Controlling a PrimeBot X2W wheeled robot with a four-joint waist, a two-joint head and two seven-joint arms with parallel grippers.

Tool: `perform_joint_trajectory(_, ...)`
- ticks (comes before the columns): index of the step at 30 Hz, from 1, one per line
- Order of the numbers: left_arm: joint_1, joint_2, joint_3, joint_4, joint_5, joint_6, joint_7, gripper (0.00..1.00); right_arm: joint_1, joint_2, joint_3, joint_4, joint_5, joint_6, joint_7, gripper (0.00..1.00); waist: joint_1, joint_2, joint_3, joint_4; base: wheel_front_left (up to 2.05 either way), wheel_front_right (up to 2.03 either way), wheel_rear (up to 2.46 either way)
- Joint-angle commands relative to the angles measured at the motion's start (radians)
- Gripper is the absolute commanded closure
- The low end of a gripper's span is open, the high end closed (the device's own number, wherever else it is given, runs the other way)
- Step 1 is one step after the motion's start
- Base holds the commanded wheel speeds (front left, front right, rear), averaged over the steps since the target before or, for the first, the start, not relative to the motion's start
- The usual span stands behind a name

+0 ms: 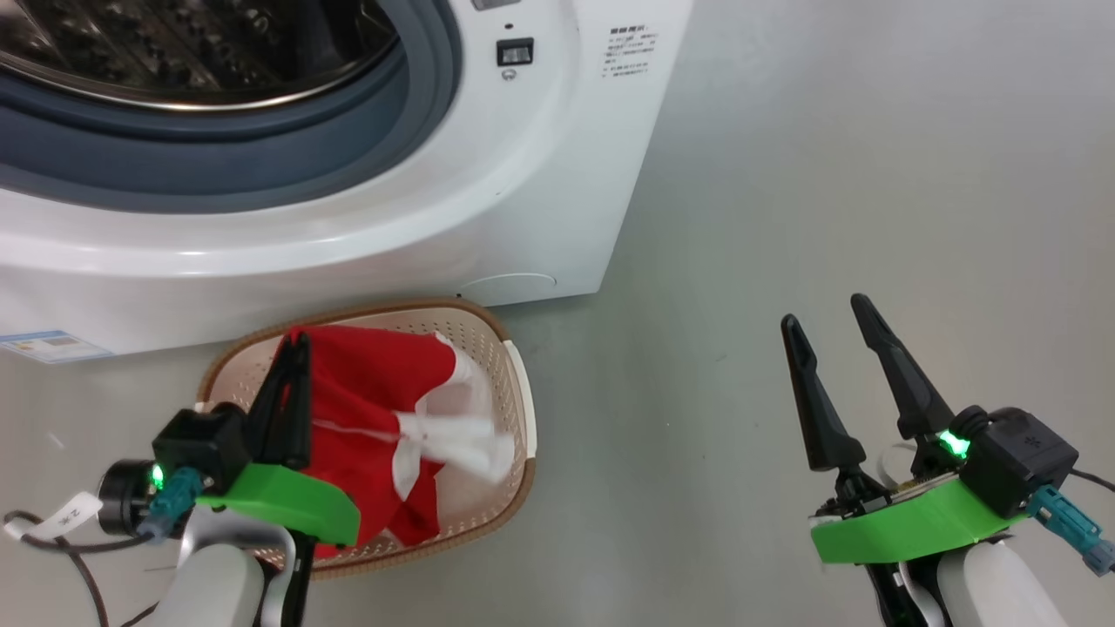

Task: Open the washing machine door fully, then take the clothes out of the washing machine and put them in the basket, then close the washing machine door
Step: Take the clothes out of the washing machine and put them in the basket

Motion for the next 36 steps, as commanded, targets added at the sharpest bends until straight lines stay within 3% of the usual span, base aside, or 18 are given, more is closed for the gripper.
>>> perform_joint_trajectory(1,-0.037,0.014,0.046,0.022,0.026,-0.012,-0.012,1.0,-0.028,-0.001,0.024,-0.024,0.003,0.006,-0.006,0.0,0.0,0.0,0.019,-0.011,0.0,0.0,0.0)
perform_joint_trajectory(13,-0.146,-0.031,0.119,0.366,0.066,-0.091,-0.012,1.0,-0.053,-0.001,0.041,-0.022,0.008,0.006,-0.006,0.0,0.0,0.0,0.095,-0.044,0.0,0.0,0.0)
perform_joint_trajectory(25,-0.26,-0.042,0.155,0.644,0.062,-0.118,-0.012,1.0,-0.083,-0.001,0.074,-0.026,0.011,0.006,-0.006,0.0,0.0,0.0,0.173,-0.086,0.0,0.0,0.0)
perform_joint_trajectory(36,-0.32,-0.037,0.171,0.809,0.056,-0.135,-0.012,1.0,-0.101,-0.001,0.082,-0.035,0.008,0.006,-0.006,0.0,0.0,0.0,0.232,-0.122,0.0,0.0,0.0)
